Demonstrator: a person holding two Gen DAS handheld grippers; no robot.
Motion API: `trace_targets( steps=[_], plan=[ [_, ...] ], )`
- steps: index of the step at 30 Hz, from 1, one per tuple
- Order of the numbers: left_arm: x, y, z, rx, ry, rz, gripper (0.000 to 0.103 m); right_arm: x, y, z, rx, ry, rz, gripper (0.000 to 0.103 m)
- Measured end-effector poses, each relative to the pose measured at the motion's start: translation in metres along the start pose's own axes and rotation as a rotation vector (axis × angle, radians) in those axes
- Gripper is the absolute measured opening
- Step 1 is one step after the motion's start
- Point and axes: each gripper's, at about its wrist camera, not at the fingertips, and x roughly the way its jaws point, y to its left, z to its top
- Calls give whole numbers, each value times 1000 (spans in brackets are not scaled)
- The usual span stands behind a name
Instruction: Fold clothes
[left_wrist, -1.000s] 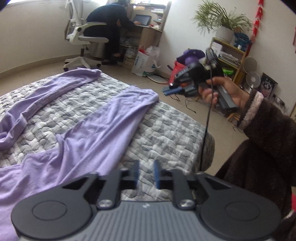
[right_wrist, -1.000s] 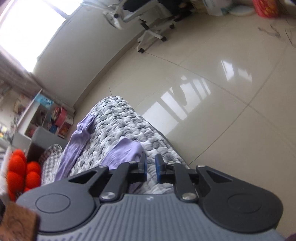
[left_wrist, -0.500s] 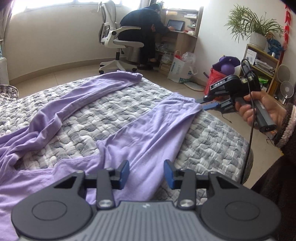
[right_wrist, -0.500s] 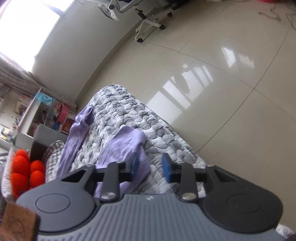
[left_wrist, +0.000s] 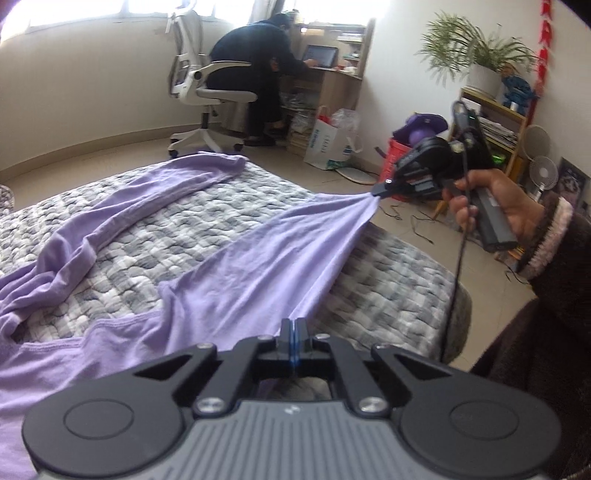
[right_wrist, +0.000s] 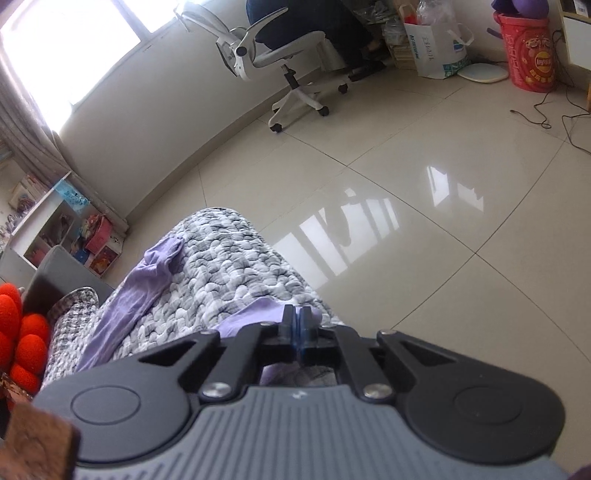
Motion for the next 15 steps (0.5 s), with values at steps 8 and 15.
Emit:
trace_targets(
  steps=[8, 15],
  plan=[
    [-5, -2, 1, -7, -28, -36, 0, 4, 11, 2, -38, 32, -31, 2],
    [-22, -8, 9, 38, -59, -22, 0, -6, 25, 5, -119, 28, -42, 2]
  ],
)
